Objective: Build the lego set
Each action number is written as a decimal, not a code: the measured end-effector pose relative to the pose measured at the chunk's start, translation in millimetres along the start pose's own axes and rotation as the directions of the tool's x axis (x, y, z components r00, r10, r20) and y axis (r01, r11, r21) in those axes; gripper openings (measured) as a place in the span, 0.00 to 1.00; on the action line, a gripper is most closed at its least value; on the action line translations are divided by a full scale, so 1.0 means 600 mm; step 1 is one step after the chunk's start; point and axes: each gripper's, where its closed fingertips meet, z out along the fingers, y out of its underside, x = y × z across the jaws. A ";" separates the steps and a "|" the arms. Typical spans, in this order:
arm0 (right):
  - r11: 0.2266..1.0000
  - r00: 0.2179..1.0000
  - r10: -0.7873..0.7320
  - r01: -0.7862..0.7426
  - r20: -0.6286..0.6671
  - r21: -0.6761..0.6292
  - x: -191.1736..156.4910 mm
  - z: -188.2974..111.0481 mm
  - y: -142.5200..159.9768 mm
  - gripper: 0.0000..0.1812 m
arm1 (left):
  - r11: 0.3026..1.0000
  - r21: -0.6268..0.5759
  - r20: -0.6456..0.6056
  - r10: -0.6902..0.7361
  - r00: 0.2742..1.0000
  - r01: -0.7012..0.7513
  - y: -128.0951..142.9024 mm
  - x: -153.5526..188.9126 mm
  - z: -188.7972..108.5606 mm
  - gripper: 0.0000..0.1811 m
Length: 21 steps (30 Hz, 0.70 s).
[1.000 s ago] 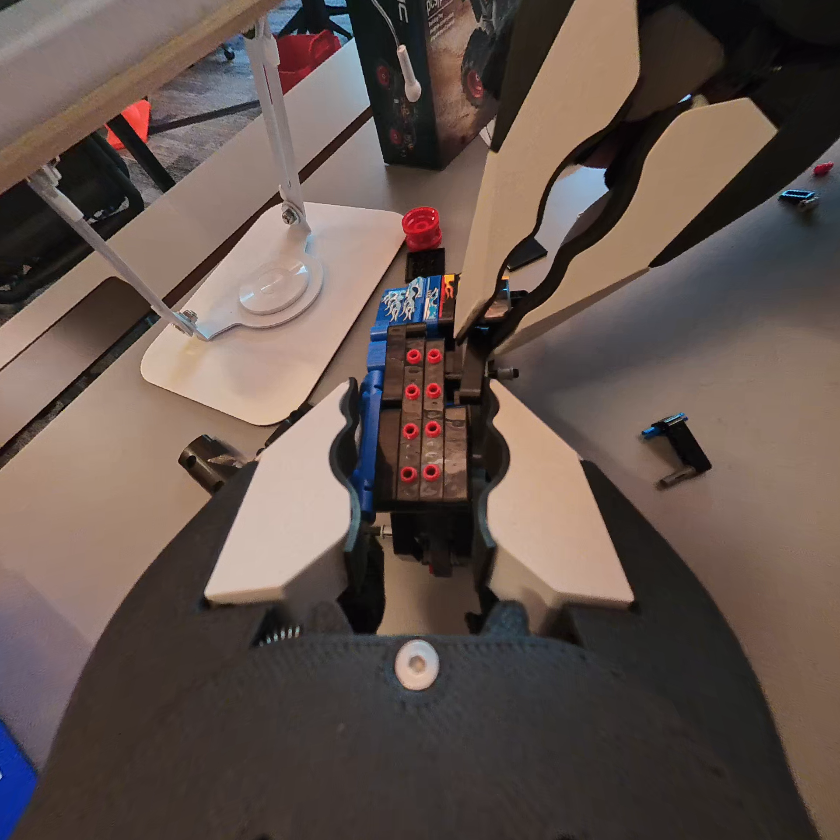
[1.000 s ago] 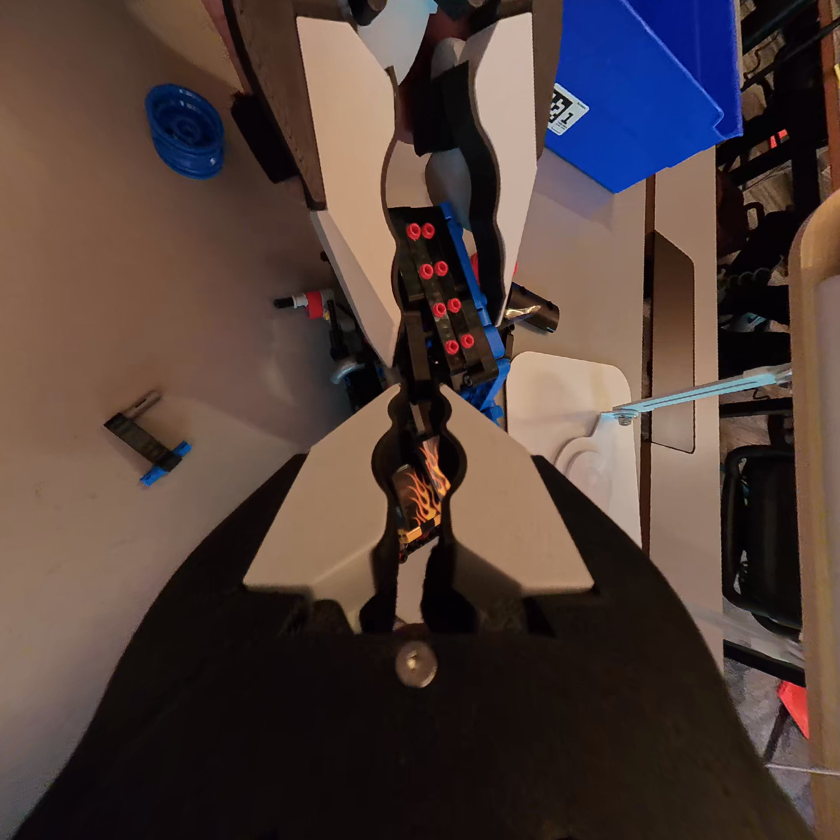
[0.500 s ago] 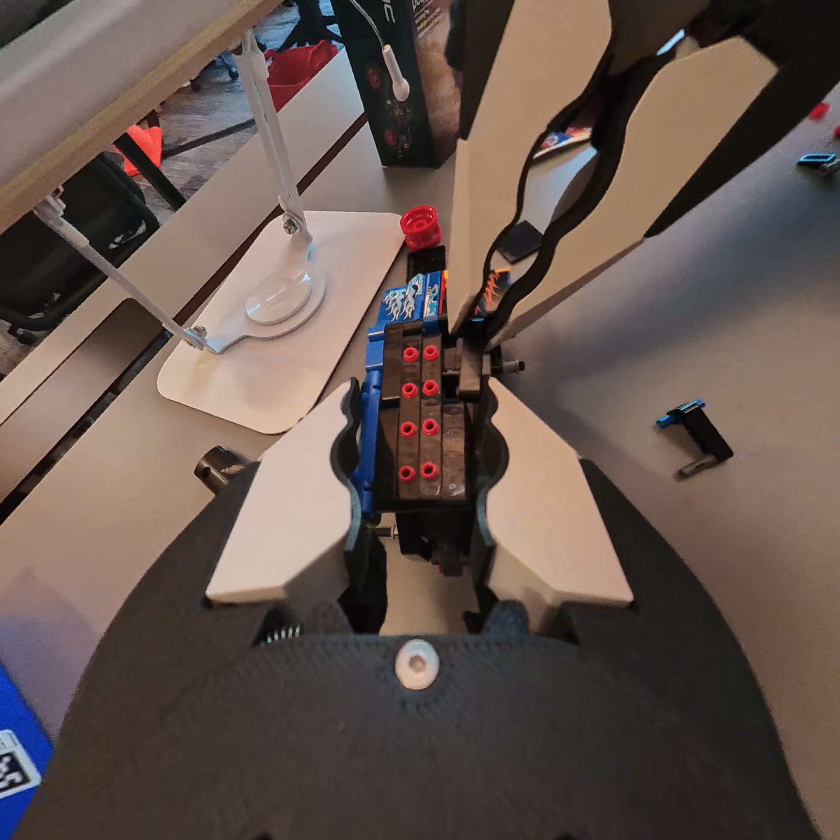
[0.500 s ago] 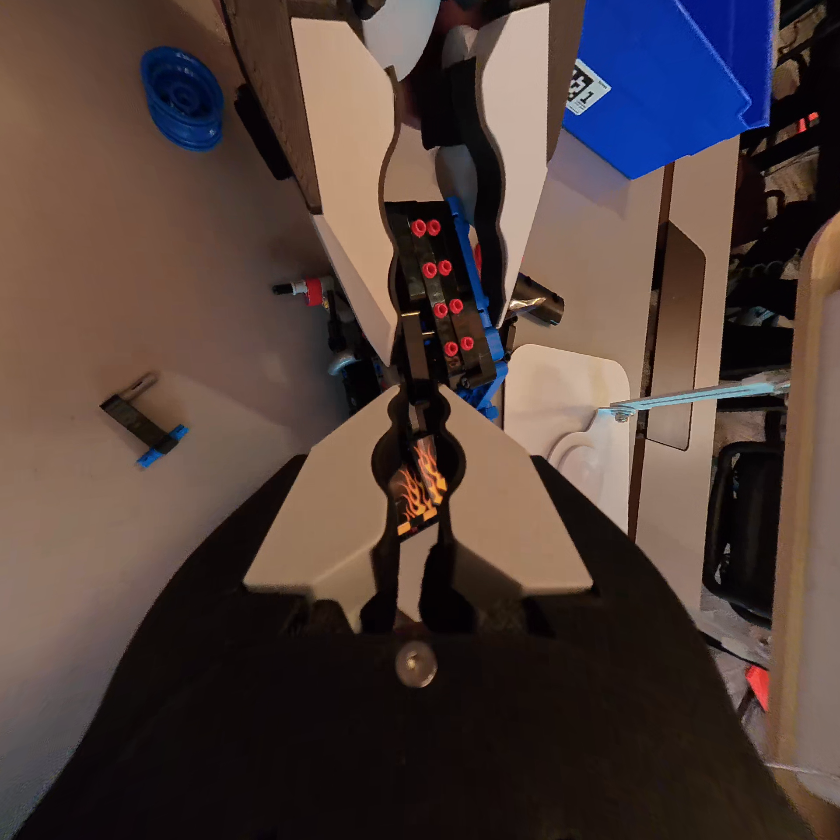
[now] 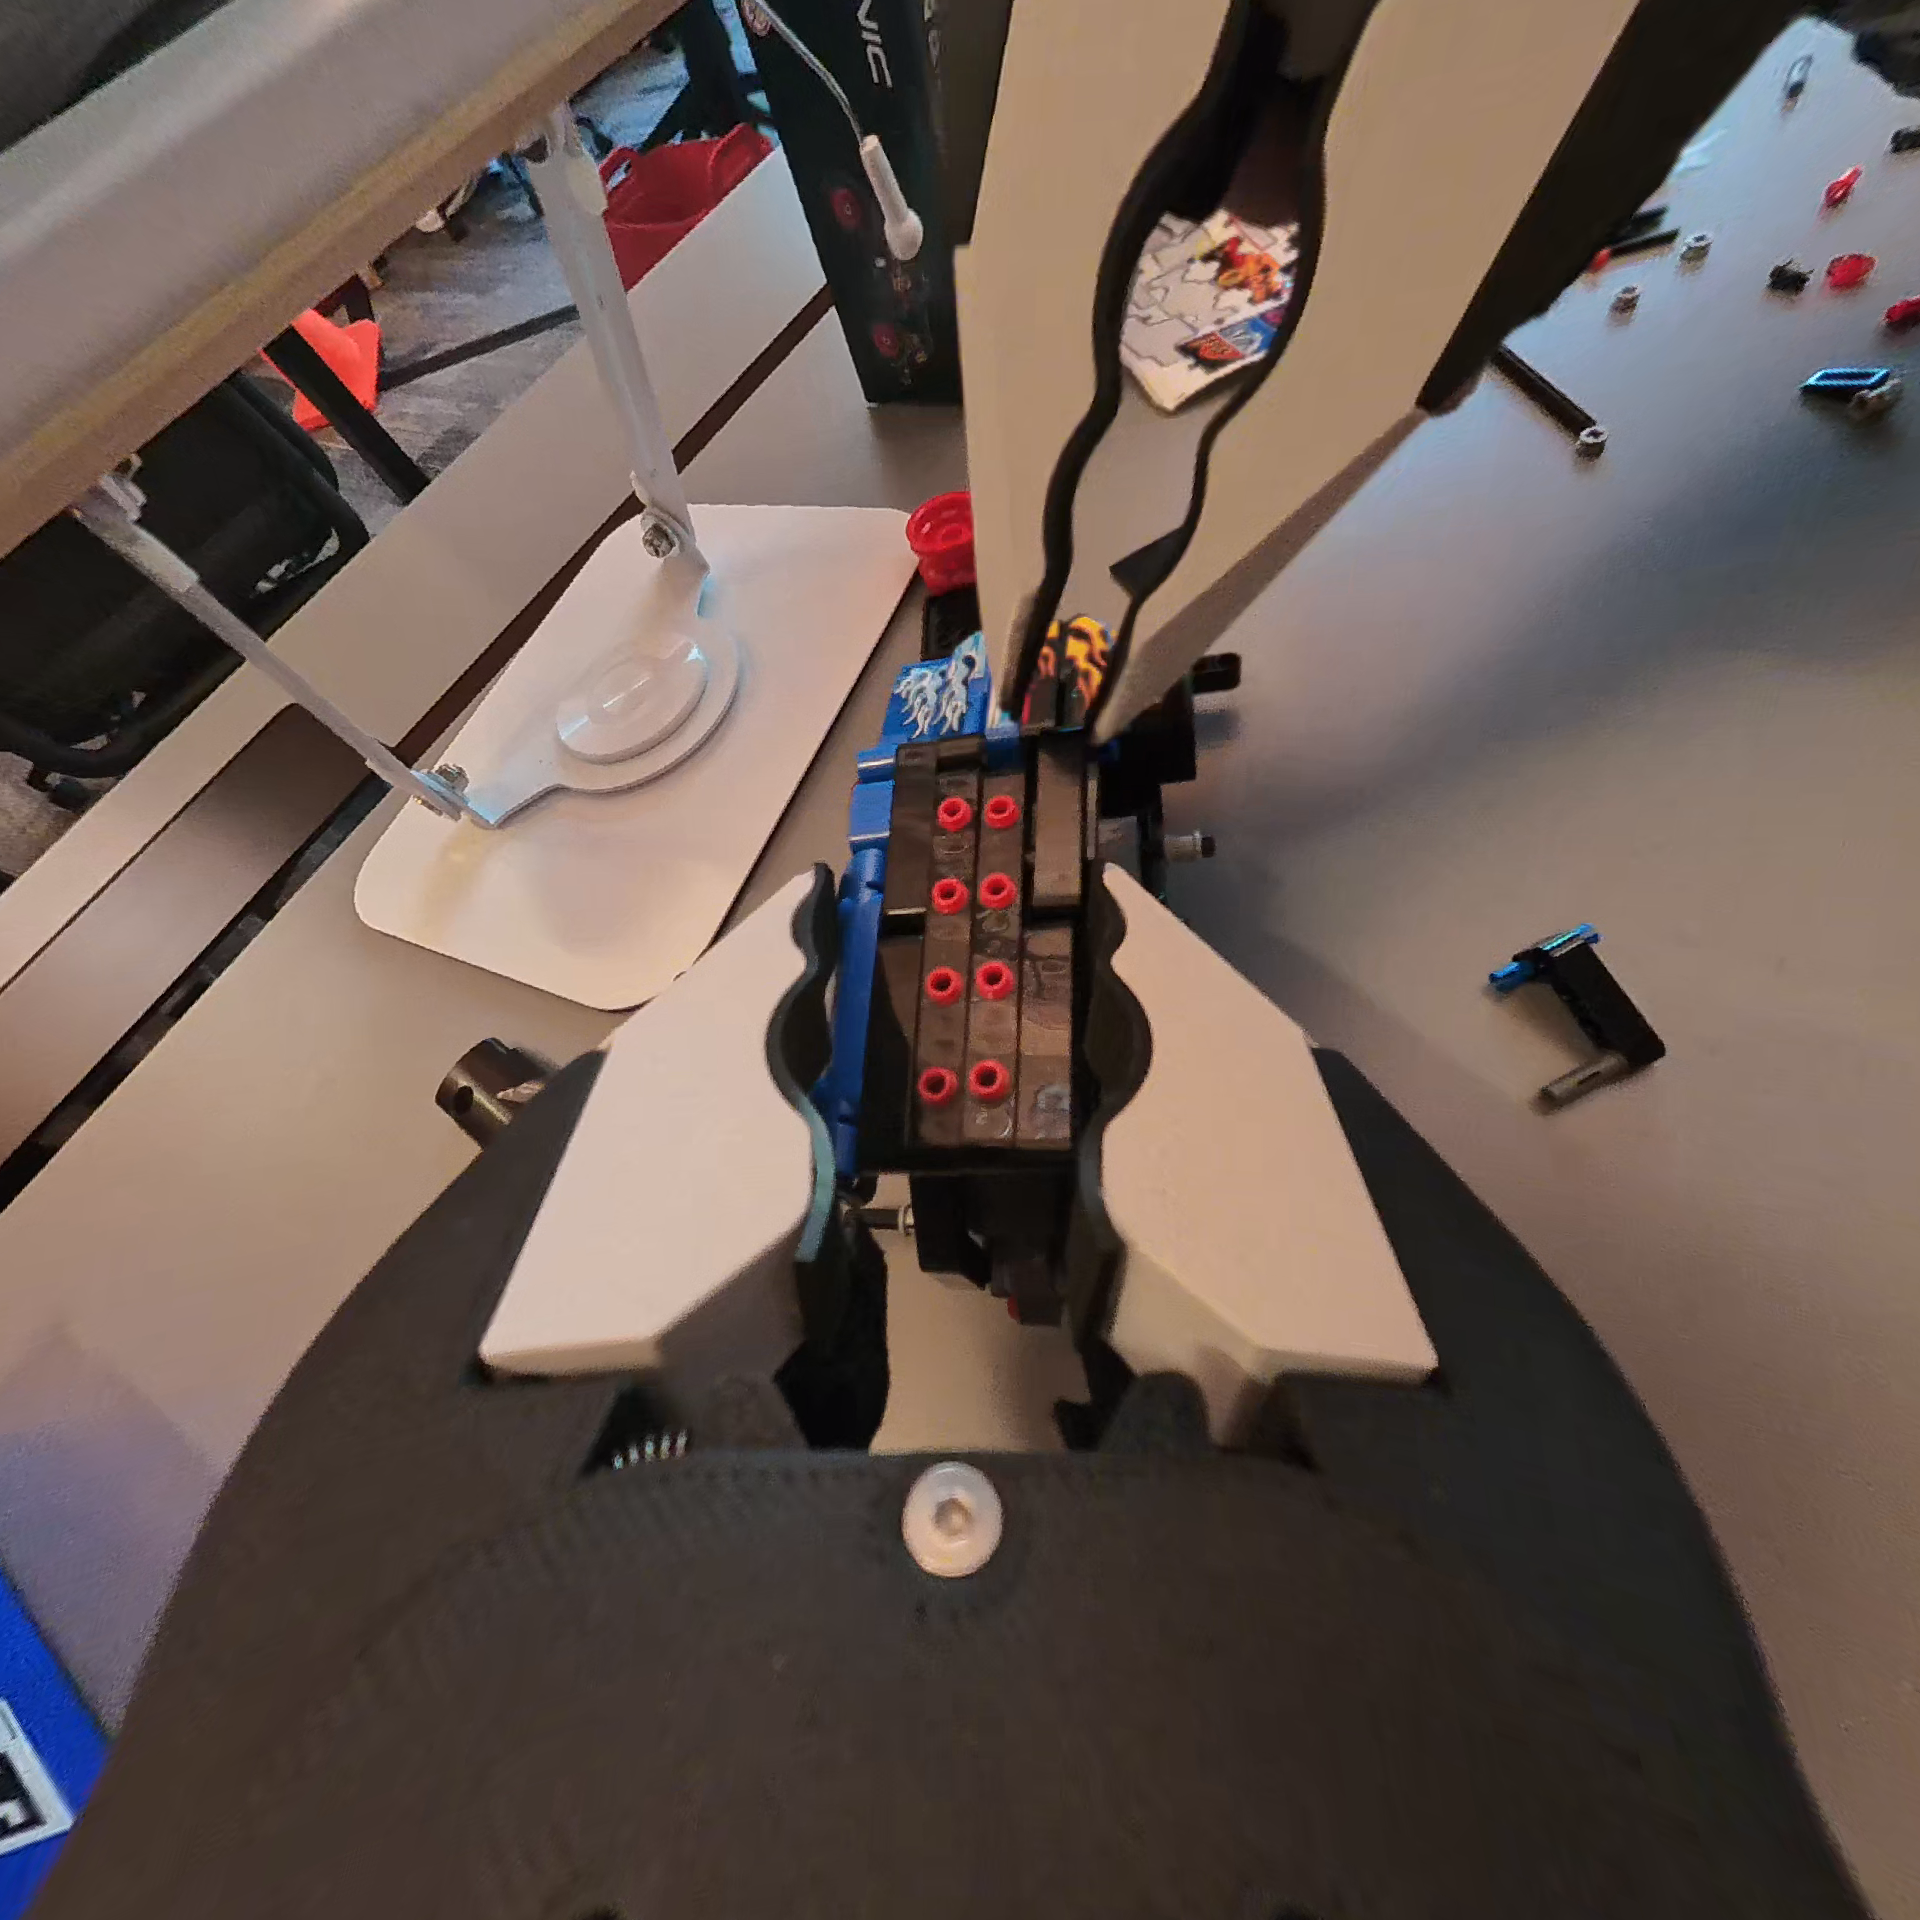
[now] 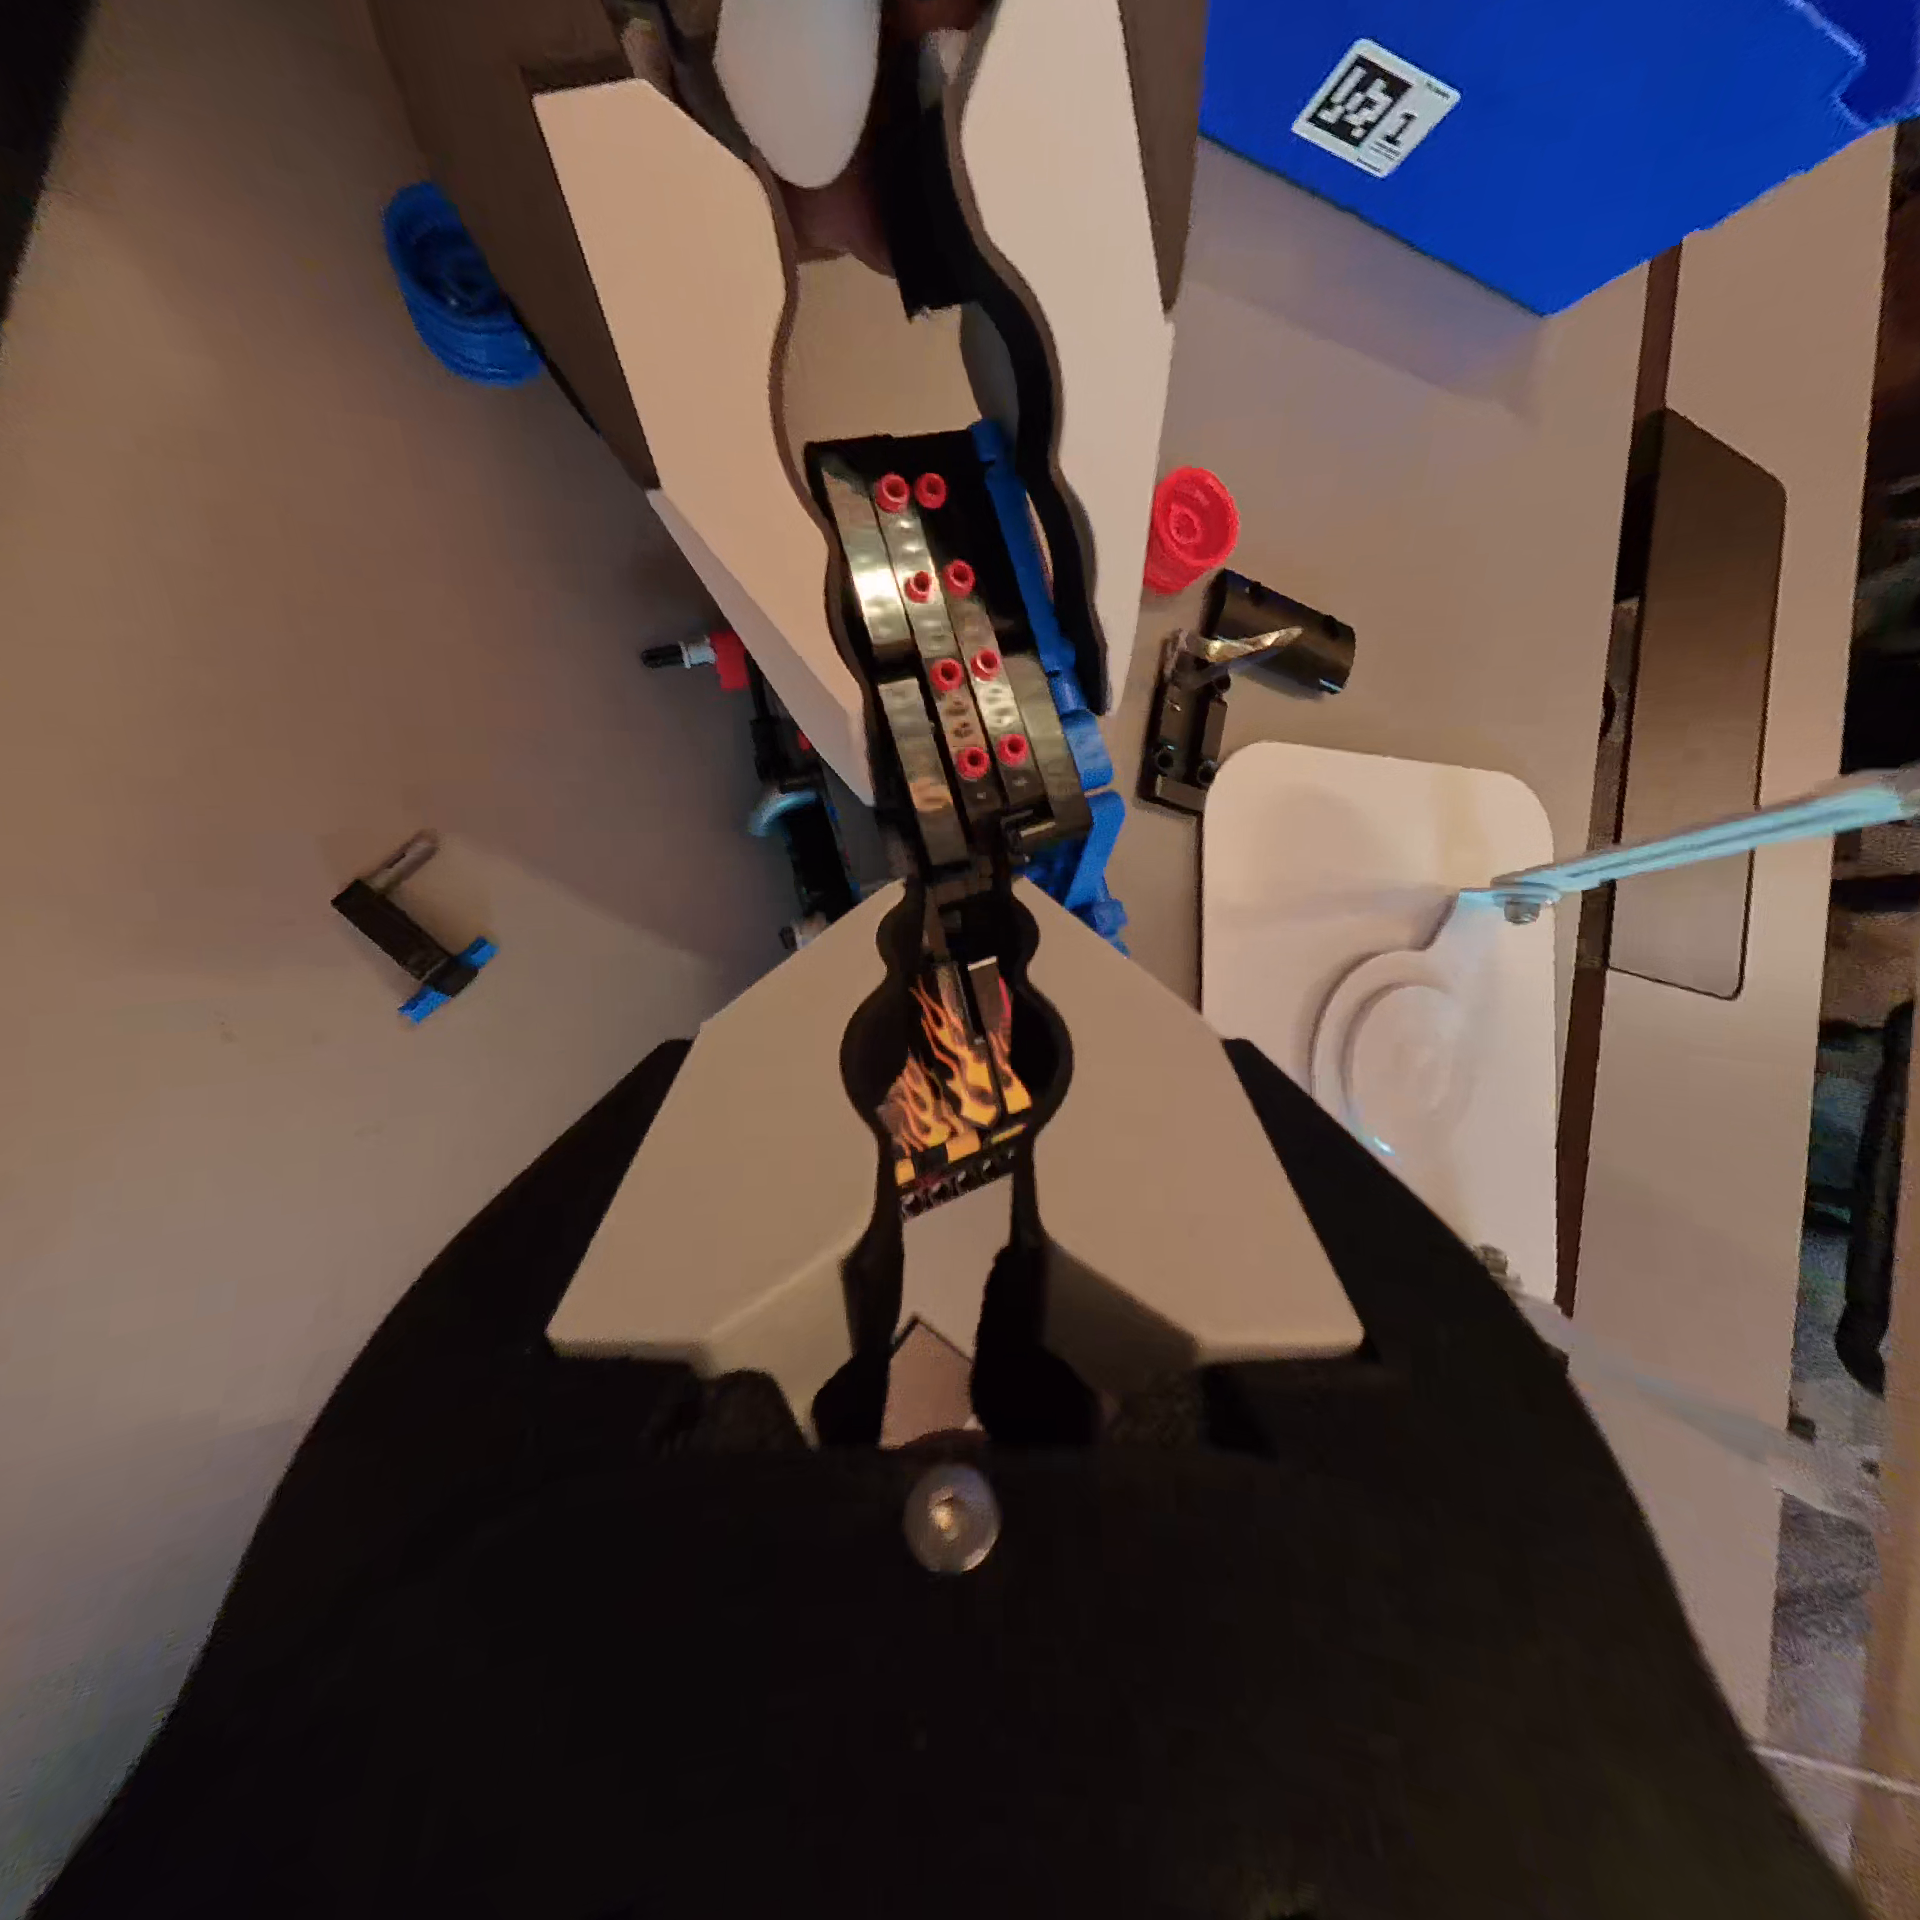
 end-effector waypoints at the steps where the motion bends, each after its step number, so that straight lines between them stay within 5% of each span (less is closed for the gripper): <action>1: 1.000 1.000 0.009 -0.009 -0.004 0.012 0.001 -0.002 0.000 0.05 | 1.000 0.001 -0.001 0.002 1.000 -0.002 0.000 0.000 0.000 0.25; 15: 0.998 0.999 0.052 -0.051 -0.009 0.042 0.006 0.001 0.012 0.00 | 1.000 -0.004 -0.010 0.004 1.000 -0.004 -0.004 0.006 0.003 0.25; 21: 0.995 0.999 0.028 -0.026 -0.017 0.091 -0.008 -0.002 -0.005 0.07 | 1.000 0.025 -0.023 -0.004 1.000 0.005 -0.012 0.008 0.001 0.25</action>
